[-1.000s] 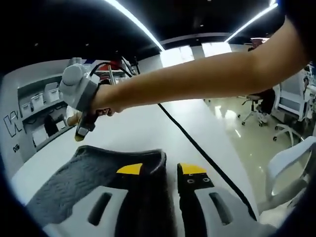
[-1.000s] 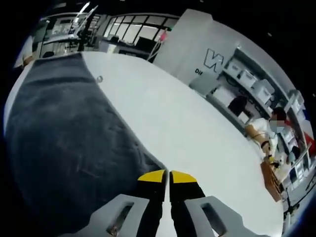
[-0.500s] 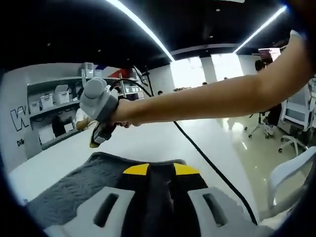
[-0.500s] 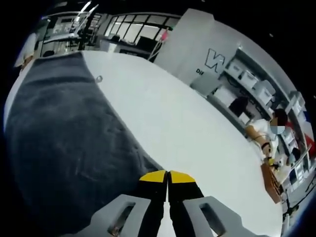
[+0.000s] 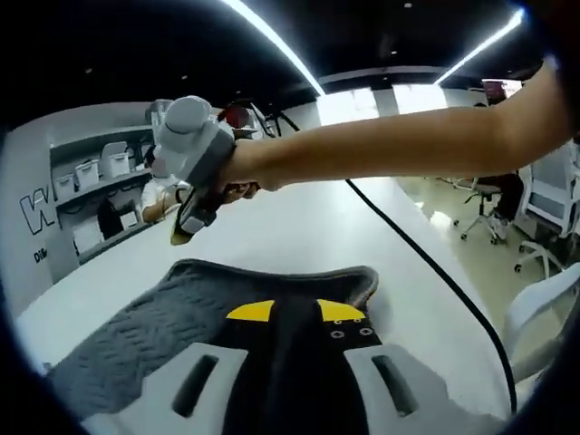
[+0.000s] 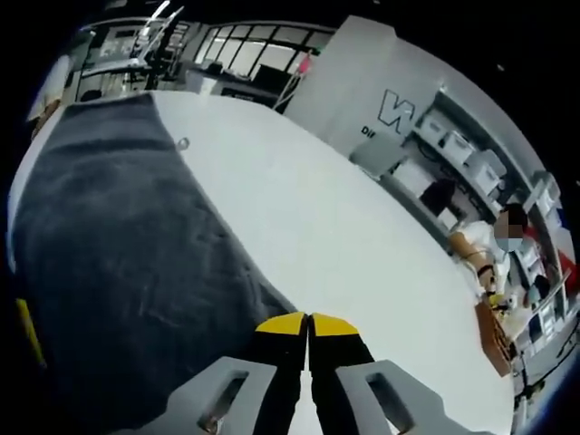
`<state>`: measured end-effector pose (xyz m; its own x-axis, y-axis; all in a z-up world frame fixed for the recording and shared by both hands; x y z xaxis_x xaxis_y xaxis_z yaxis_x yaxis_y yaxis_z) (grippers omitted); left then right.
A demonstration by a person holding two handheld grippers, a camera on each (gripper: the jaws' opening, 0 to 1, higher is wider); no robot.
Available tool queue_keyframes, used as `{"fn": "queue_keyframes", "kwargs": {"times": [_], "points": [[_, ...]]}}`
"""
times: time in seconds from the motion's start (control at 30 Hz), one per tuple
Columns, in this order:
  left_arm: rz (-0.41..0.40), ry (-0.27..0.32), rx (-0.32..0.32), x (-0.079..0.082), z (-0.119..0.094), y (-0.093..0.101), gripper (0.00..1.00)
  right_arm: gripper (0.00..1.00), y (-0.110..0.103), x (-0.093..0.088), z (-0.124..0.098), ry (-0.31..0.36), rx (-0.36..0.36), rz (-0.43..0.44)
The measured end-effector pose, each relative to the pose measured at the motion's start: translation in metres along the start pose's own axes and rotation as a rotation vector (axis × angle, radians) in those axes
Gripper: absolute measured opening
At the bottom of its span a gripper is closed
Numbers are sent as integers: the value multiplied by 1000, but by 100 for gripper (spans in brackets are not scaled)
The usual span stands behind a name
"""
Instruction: Open the folded towel by lifting each exposed corner and separating the folded layers until the towel lies flat within the target outline without major curled edges
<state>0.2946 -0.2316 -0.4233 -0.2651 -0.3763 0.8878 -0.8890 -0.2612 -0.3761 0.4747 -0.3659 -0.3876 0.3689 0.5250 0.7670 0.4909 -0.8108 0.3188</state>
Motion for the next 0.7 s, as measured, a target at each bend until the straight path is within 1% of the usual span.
{"fn": "queue_keyframes", "kwargs": {"times": [0.13,0.23,0.3,0.33,0.4,0.47,0.57,0.7], "points": [[-2,-14,16,-4,2,-6,15,0,-1,-3,-3,-3,-1,4],[-14,-9,2,-6,4,-5,15,0,-2,-4,-3,-9,-1,3],[20,-16,-8,-5,8,-1,14,0,-3,-5,-3,-10,1,6],[31,-24,-23,-5,10,4,14,0,-4,-6,-3,-12,2,7],[21,-15,-50,-3,13,11,14,0,-5,-7,-4,-12,4,4],[34,-19,-69,-1,16,18,14,0,-7,-8,-5,-14,6,2],[40,-6,-92,4,19,28,14,0,-7,-10,-5,-18,6,4],[74,-1,-130,8,25,41,13,0,-9,-13,-2,-22,9,11]]}}
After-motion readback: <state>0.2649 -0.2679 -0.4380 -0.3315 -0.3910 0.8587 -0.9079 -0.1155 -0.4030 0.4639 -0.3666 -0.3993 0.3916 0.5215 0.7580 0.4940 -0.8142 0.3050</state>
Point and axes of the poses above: the point that each gripper's makers call its tool centre point, and the gripper's own axes: z roughly forward along the fingers, y roughly to its right, x roughly out of its top, the point moved 8 cm from there along -z, roughly backward along the fingers, and after that the axes turned 12 degrees about z, right-handed, at the moved point
